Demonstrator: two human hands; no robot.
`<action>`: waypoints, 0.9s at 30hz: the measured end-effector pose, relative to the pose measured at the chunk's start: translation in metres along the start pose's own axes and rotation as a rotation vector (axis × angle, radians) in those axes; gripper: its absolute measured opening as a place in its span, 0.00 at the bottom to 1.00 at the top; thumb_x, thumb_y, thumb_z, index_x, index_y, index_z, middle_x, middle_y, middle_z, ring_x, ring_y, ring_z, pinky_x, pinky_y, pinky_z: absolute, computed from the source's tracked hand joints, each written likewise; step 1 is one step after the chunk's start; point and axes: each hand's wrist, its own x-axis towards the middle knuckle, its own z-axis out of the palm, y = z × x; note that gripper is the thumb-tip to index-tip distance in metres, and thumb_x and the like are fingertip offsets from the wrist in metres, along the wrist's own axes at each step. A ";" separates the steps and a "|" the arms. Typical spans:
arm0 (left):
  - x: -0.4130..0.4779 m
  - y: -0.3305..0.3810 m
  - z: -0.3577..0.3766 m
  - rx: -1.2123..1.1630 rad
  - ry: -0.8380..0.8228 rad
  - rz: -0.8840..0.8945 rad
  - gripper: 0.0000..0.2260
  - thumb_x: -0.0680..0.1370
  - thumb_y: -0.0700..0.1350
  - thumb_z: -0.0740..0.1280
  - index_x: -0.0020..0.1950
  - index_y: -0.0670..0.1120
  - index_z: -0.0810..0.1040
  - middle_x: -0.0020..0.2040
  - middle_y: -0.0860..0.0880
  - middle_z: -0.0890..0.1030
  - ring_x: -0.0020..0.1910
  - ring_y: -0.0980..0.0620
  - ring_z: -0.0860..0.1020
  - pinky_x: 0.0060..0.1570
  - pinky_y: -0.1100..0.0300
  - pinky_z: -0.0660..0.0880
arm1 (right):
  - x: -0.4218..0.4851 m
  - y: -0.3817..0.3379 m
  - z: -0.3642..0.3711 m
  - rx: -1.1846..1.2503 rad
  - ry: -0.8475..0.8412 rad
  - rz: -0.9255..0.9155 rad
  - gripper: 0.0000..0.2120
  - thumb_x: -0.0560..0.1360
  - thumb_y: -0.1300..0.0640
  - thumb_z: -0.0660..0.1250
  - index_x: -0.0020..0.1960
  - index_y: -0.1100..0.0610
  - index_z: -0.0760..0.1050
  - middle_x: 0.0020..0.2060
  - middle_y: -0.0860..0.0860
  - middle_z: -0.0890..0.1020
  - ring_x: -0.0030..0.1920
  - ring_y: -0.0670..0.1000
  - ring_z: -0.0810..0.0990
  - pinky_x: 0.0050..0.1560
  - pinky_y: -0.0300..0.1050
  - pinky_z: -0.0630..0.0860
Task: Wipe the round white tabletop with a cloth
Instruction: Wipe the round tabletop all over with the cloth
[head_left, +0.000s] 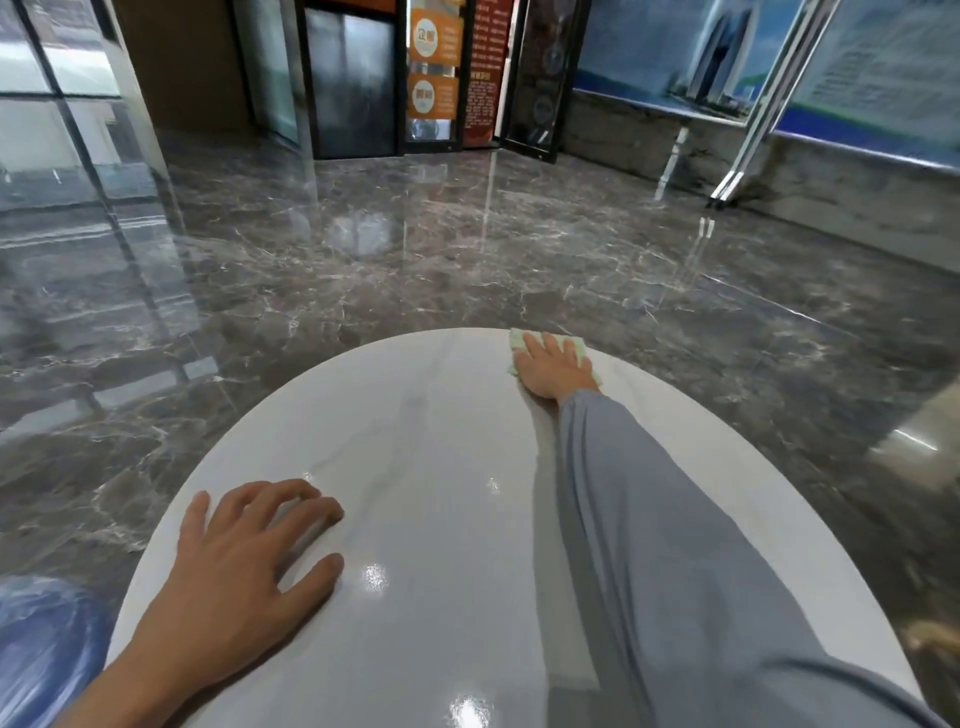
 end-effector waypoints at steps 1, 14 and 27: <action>0.000 -0.001 0.000 0.004 0.002 0.003 0.20 0.75 0.71 0.57 0.64 0.69 0.76 0.65 0.68 0.70 0.69 0.49 0.72 0.72 0.32 0.63 | -0.002 0.026 -0.005 0.007 0.025 0.062 0.28 0.85 0.40 0.43 0.84 0.41 0.45 0.84 0.45 0.44 0.83 0.57 0.41 0.80 0.61 0.40; 0.000 -0.006 0.009 0.002 0.048 0.019 0.18 0.75 0.70 0.59 0.63 0.68 0.74 0.63 0.70 0.68 0.68 0.49 0.72 0.70 0.32 0.64 | -0.029 0.150 -0.021 -0.013 0.063 0.329 0.29 0.84 0.39 0.41 0.84 0.41 0.46 0.84 0.49 0.49 0.83 0.60 0.47 0.78 0.69 0.41; 0.001 -0.006 0.011 -0.001 0.038 0.012 0.18 0.75 0.68 0.61 0.64 0.67 0.75 0.65 0.66 0.72 0.67 0.50 0.72 0.73 0.31 0.61 | -0.047 -0.196 0.079 -0.221 -0.178 -0.647 0.27 0.85 0.38 0.42 0.83 0.38 0.44 0.83 0.42 0.42 0.82 0.57 0.36 0.77 0.67 0.33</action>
